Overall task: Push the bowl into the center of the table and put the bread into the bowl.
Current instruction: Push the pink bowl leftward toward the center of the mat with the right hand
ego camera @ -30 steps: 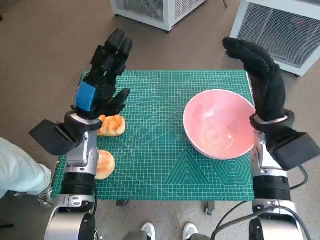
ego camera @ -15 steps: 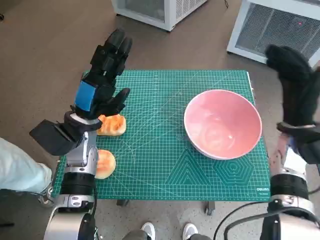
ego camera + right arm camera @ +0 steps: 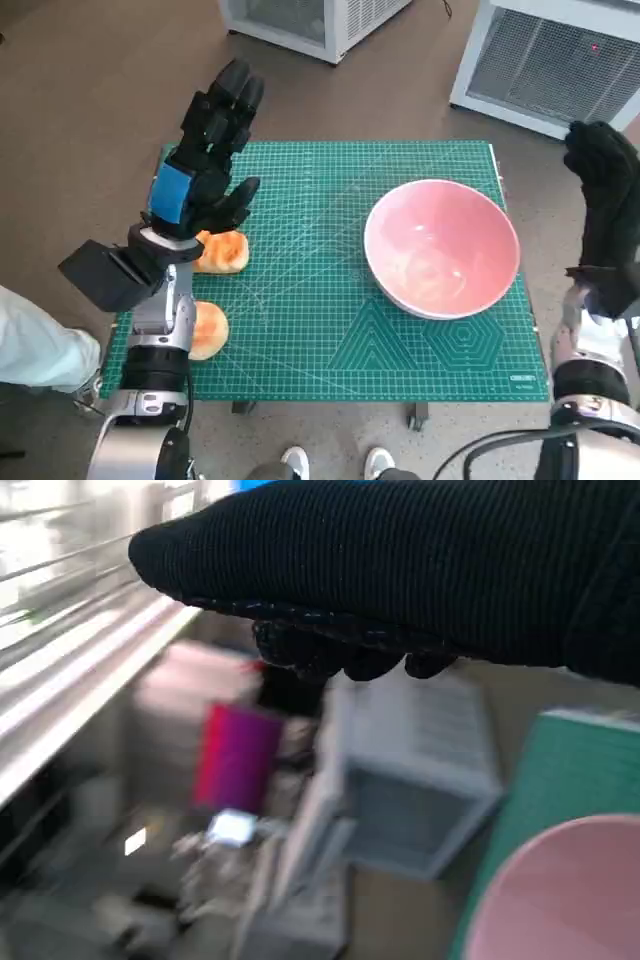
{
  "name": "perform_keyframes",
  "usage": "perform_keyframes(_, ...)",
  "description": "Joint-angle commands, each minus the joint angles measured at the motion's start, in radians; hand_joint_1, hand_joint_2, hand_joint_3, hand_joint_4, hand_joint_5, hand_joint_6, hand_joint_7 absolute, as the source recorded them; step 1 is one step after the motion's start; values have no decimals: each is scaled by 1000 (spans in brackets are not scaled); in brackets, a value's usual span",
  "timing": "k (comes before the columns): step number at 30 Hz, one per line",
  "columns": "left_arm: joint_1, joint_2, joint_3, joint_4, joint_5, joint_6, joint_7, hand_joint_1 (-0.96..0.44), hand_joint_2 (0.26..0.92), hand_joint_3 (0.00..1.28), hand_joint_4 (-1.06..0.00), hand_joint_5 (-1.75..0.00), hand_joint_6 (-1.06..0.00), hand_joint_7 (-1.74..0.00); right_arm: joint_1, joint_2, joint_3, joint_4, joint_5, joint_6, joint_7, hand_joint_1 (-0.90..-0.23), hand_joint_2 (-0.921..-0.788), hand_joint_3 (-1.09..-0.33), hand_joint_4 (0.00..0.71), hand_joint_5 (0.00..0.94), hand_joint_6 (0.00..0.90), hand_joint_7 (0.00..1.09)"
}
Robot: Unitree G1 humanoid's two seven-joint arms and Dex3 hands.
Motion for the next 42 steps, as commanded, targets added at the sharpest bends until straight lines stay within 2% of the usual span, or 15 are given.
perform_keyframes(1,-4,11,4,-2,-7,-5,-7,-754,921,479,-97,0,0,-279,41,6,-21,45,4,86,-27,-681,-921,-860,162,2,245,68)
perform_keyframes(8,-3,20,9,-3,-9,-6,-11,-755,921,478,-98,-1,-1,-281,48,38,-44,64,12,161,-45,-646,-921,-881,149,0,262,75)
perform_keyframes(16,2,31,18,0,-15,-4,-18,-758,921,474,-102,-2,-6,-280,44,91,-37,65,-7,205,-70,-636,-921,-904,146,0,270,77)
perform_keyframes(26,29,55,21,-22,3,-14,-2,-760,921,469,-105,-3,-25,-278,15,160,-50,73,8,251,-33,-616,-921,-932,141,3,260,67)
perform_keyframes(34,60,79,31,-49,6,-22,8,-769,921,469,-106,-3,-39,-270,-17,215,-79,75,38,281,10,-633,-921,-904,144,2,264,66)
perform_keyframes(42,101,89,39,-97,10,-14,32,-768,921,466,-109,-1,-62,-208,-50,261,-102,76,48,303,23,-626,-921,-900,141,4,272,67)
